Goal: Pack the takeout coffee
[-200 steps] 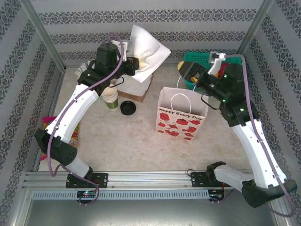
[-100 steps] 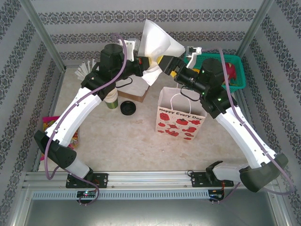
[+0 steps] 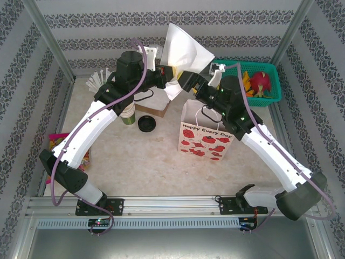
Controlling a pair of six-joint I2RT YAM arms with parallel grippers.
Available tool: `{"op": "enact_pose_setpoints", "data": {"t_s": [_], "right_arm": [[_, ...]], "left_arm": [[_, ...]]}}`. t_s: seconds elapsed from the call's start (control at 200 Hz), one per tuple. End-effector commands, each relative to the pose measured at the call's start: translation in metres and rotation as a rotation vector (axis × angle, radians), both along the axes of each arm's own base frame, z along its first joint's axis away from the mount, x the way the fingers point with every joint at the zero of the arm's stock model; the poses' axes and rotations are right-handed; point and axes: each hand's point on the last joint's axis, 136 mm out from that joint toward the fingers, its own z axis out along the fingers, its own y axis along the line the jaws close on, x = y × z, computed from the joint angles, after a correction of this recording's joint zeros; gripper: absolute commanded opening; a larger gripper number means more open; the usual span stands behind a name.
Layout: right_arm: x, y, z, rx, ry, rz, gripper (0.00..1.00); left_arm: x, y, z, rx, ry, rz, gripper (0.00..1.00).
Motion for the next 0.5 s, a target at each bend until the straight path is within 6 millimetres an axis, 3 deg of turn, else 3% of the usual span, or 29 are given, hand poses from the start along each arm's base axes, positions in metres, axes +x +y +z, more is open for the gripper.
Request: {"op": "enact_pose_setpoints", "data": {"t_s": [0.0,0.265,0.495], "right_arm": [[-0.003,-0.008,0.008,0.023,-0.028,-0.045,0.98],[-0.011,0.027,0.040,0.138,-0.135,0.148,0.98],[-0.005,0.023,0.053,0.152,-0.171,0.092,0.98]], "left_arm": [[-0.002,0.000,0.032,-0.029,-0.107,0.005,0.00],[0.000,-0.008,0.024,-0.034,-0.080,-0.023,0.00],[0.002,-0.011,0.012,-0.012,-0.055,-0.035,0.00]]}}
